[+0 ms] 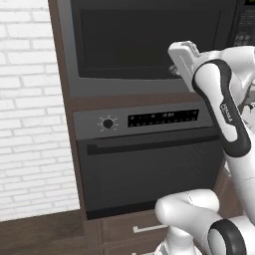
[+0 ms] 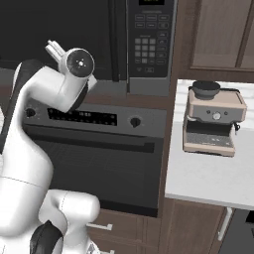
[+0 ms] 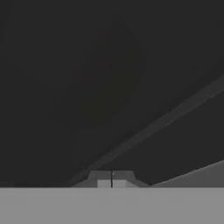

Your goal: Open the microwave, place the bowl with waffle inside the microwave, then close the microwave door and turn it on.

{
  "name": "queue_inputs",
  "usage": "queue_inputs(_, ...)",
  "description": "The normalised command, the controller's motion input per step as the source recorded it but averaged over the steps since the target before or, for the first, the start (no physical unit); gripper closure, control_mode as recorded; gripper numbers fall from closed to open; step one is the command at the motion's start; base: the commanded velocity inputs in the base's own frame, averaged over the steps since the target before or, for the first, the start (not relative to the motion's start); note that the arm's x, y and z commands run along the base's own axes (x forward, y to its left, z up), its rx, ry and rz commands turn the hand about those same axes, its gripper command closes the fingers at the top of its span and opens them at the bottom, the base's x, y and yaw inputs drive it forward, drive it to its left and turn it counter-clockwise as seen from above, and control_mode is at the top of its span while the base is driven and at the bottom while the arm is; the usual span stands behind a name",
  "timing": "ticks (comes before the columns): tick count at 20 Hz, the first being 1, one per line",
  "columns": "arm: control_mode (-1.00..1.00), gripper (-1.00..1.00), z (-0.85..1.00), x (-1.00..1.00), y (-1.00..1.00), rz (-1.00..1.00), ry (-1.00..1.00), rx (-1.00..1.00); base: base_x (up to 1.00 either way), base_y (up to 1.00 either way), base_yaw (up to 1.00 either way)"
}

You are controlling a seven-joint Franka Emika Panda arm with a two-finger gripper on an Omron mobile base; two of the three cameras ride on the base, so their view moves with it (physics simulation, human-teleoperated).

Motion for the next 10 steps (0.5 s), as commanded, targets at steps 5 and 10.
queue_inputs(5, -1.0, 1.0, -0.37, 1.0, 0.28, 0.03, 0.0, 0.01, 0.0, 0.0, 0.0)
queue_inputs(10, -1.0, 1.0, -0.31, 1.0, 0.26, -0.04, 0.0, 0.01, 0.0, 0.0, 0.0)
